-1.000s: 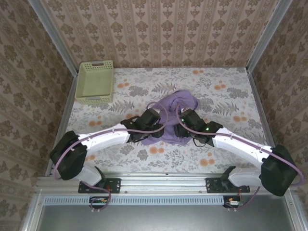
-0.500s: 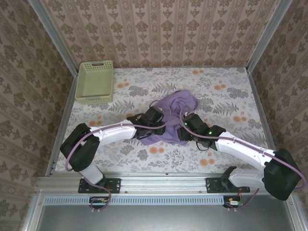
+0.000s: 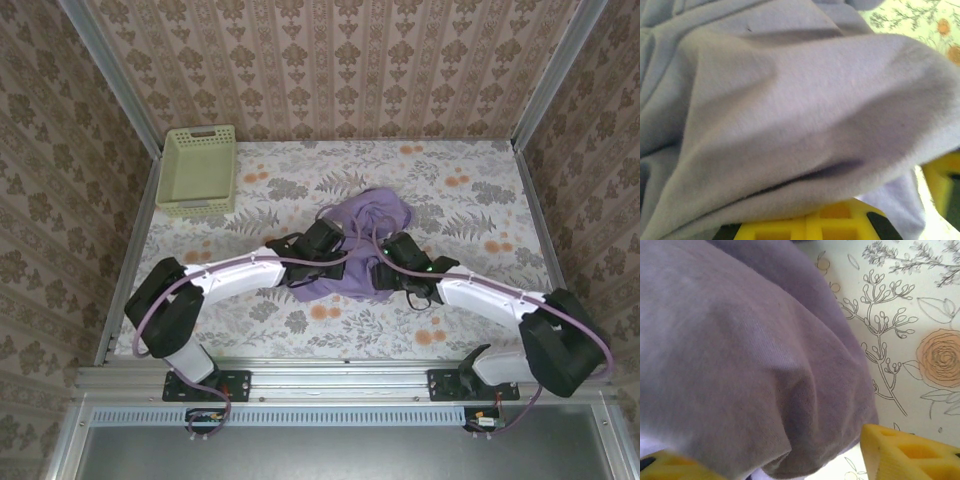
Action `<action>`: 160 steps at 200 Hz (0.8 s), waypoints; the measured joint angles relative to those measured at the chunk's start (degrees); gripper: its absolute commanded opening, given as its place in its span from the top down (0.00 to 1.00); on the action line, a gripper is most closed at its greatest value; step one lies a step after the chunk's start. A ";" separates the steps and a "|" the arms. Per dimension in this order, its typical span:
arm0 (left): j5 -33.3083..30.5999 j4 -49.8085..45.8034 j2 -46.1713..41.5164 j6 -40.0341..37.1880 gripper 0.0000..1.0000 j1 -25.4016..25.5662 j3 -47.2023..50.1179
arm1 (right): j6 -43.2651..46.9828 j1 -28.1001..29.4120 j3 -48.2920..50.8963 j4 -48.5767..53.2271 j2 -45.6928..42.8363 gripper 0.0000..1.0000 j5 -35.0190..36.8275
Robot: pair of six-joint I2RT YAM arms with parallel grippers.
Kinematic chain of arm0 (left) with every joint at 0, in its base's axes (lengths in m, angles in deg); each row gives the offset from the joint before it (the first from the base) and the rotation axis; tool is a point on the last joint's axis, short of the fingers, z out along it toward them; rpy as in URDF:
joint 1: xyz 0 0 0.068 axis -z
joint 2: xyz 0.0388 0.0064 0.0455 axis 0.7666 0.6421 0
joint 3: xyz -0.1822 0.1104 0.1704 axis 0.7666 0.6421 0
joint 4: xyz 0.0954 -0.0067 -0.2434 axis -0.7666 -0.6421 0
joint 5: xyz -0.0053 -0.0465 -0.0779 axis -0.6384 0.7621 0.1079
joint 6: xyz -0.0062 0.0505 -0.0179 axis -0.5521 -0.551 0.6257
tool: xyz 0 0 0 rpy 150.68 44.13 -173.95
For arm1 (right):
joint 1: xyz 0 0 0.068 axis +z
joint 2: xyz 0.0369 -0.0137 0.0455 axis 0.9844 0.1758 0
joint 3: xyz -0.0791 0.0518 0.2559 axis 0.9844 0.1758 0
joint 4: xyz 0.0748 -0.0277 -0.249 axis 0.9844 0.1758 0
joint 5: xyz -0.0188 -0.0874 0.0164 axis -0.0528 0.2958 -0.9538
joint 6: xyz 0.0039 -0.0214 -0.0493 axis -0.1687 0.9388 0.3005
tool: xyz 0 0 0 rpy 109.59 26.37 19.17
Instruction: Fold the inside-out t-shirt
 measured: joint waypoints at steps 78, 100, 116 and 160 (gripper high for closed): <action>4.76 1.88 -28.06 -2.05 1.00 1.01 8.46 | -0.37 -3.54 -7.56 2.80 11.06 0.80 8.52; 8.13 5.05 -34.49 -2.12 1.00 -4.59 13.35 | -0.66 -4.72 -7.69 3.98 11.15 0.81 10.12; 10.51 6.21 -36.20 -2.12 1.00 -8.81 16.06 | -0.70 -5.05 -7.69 4.28 11.06 0.80 10.47; 13.64 6.80 -32.98 -2.14 1.00 -13.44 17.88 | 0.26 -4.81 -5.57 4.09 3.93 0.49 7.98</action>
